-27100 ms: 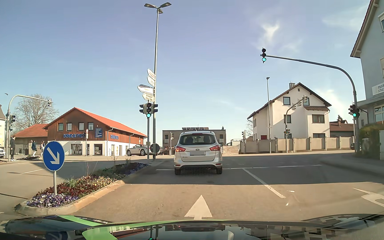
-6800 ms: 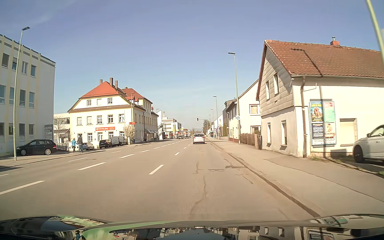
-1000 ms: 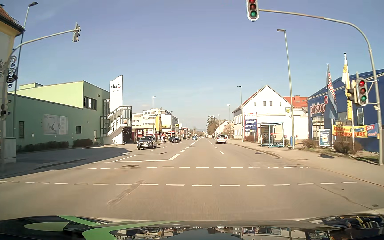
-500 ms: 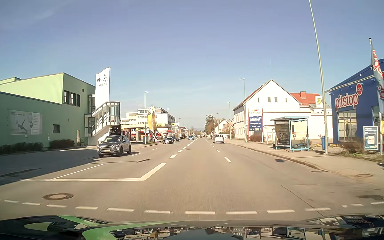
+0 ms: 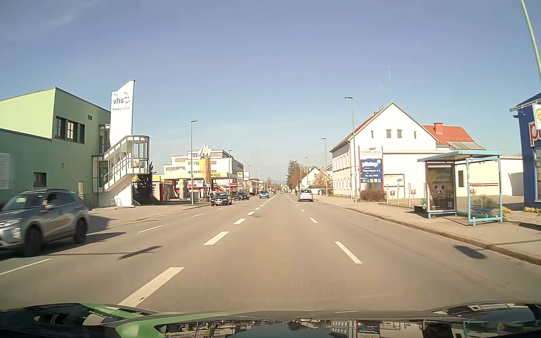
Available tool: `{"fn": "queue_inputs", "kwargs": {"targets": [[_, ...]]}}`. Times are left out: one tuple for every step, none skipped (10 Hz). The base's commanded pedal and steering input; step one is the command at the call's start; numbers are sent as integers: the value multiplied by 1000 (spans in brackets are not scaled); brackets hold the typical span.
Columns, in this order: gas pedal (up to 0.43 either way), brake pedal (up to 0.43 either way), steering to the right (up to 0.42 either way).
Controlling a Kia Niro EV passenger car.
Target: Follow the waypoints while adhering to traffic rules and regulations
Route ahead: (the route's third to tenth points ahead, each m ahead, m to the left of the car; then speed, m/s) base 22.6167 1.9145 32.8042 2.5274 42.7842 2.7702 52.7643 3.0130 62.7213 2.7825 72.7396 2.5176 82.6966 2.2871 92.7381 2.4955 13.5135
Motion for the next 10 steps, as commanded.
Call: {"fn": "queue_inputs", "kwargs": {"targets": [[110,0,-1],[110,0,-1],[110,0,-1],[110,0,-2],[110,0,-2],[110,0,-2],[110,0,-2],[110,0,-2],[110,0,-2],[110,0,-3]]}}
